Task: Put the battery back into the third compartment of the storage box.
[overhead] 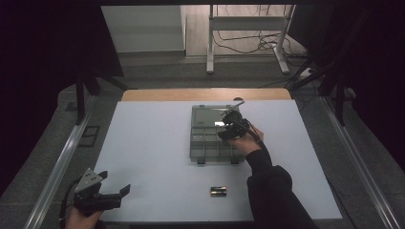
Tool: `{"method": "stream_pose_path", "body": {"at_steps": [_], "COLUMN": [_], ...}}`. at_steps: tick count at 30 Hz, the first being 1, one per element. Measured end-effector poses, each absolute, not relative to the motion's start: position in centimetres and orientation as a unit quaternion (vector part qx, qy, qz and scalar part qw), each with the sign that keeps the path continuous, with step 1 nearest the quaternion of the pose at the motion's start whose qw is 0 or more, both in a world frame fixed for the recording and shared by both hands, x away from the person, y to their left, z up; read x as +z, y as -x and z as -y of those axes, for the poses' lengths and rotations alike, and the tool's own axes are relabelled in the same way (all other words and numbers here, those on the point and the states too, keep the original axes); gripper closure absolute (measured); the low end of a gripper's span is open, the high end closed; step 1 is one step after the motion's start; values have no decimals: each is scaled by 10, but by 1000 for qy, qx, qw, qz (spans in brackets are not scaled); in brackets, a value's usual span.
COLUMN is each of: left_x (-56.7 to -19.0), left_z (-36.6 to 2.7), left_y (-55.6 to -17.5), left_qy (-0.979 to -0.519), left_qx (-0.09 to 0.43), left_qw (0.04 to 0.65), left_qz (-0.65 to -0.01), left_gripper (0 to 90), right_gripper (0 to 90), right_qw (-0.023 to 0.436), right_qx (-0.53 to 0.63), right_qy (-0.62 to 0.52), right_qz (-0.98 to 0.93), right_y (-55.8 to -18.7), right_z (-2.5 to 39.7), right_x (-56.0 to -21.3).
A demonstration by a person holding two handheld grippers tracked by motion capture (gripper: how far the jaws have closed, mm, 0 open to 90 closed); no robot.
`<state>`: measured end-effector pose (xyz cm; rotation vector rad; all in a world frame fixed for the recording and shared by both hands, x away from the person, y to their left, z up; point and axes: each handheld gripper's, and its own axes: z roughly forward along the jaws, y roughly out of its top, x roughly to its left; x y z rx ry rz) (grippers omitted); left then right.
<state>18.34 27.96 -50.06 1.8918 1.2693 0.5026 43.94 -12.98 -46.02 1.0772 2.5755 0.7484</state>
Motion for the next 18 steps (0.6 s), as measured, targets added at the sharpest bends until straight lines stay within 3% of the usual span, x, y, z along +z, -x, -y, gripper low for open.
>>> {"method": "stream_pose_path", "body": {"at_steps": [1, 5, 6, 18], "left_x": [-501, -501, -501, -501], "left_z": [-279, -280, -279, -279], "left_y": [-184, -184, -184, -184], "left_qy": [-746, -746, -746, -746], "left_qx": [198, 198, 197, 197], "left_qw": [393, 393, 392, 391], "left_qz": [-500, -501, -501, -501], "left_gripper": [27, 27, 28, 29], "right_gripper": [426, 331, 251, 39], "right_qw": [130, 124, 124, 103], "right_qx": [261, 267, 265, 305], "right_qy": [-360, -351, -334, -314], "right_qz": [-886, -889, -896, -893], "right_y": [-434, -427, -420, -384], "right_z": [133, 137, 138, 150], "right_x": [-456, -452, -449, -437]}}
